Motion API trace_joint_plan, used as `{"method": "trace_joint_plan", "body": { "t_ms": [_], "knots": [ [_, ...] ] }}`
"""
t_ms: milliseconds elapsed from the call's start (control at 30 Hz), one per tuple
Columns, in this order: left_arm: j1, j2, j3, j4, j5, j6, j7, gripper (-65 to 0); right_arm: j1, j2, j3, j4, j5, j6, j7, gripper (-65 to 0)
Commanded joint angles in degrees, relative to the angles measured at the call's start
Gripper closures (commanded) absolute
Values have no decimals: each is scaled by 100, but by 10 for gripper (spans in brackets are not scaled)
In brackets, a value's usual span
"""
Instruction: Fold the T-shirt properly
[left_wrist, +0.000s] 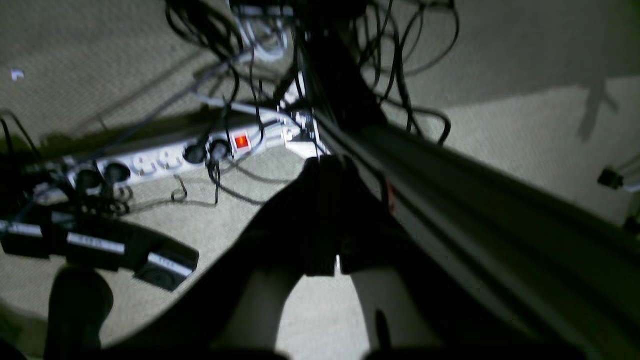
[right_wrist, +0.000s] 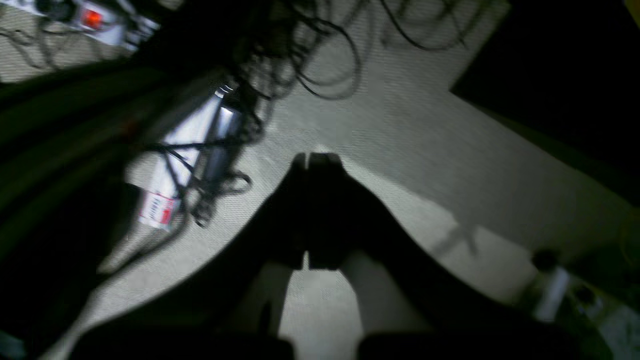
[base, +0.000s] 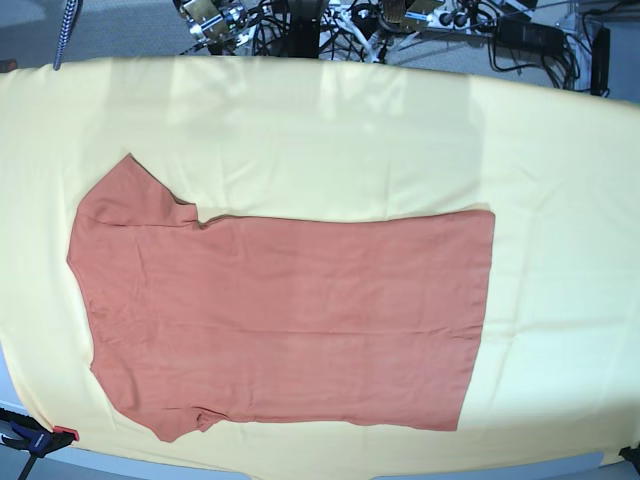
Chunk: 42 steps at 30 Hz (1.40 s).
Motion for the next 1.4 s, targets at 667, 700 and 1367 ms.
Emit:
{"method": "trace_joint_plan", "body": {
  "t_ms": [667, 700, 1367],
  "knots": [
    [2479, -1694, 9, 3263, -31, -249, 1134, 0, -2197, 1464, 4, 2706, 293, 1917, -1340, 0],
    [2656, -1775, 9, 3556, -31, -247, 1220, 0, -2378, 1528, 4, 3062, 348, 1958, -1528, 0],
    [6019, -2730, -1790, 9165, 352, -804, 2216, 0, -6220, 2922, 4, 9053, -1635, 197, -3261, 0]
  ]
}}
